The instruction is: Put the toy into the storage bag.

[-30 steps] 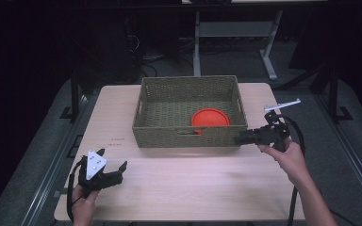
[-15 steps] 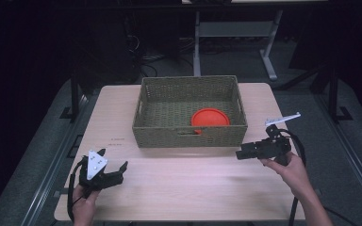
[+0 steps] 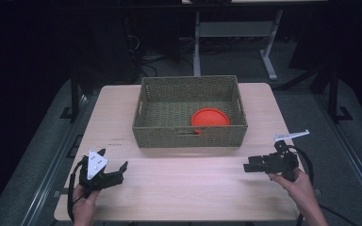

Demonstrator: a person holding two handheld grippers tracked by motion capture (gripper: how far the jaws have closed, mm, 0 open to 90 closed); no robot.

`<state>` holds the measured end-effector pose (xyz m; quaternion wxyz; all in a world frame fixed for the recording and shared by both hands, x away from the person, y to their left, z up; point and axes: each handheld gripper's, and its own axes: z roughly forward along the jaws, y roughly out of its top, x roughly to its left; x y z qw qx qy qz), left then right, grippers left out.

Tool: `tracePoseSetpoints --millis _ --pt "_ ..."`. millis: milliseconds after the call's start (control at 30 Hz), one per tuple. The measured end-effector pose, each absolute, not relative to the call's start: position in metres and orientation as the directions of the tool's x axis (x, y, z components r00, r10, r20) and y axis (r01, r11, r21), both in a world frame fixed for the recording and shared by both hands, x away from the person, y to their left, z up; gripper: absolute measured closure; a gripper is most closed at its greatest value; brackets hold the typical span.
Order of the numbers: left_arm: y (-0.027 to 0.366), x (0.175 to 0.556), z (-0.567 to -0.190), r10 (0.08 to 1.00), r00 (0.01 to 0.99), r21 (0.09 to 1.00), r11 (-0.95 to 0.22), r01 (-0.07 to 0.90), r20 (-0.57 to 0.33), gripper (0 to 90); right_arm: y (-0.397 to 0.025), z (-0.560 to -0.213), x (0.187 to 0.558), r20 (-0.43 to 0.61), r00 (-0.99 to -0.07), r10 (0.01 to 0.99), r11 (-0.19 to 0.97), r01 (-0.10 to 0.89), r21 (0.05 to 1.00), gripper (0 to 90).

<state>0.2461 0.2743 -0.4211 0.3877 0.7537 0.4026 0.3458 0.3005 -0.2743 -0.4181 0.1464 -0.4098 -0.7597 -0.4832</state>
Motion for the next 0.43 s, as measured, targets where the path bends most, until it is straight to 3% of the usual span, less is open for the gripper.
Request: tracePoseSetpoints --millis 233,433 --pt "0.273 0.246 -0.421 0.87 0.445 0.859 -0.385 0.338 0.214 12.9 -0.282 -0.441 0.278 0.613 -0.627 0.481 0.182 0.755 0.63 25.5" --pt "0.269 0.247 -0.422 0.86 0.463 0.86 -0.39 0.329 0.213 12.9 -0.303 -0.464 0.242 0.629 -0.599 0.495 -0.015 0.718 0.696 24.2"
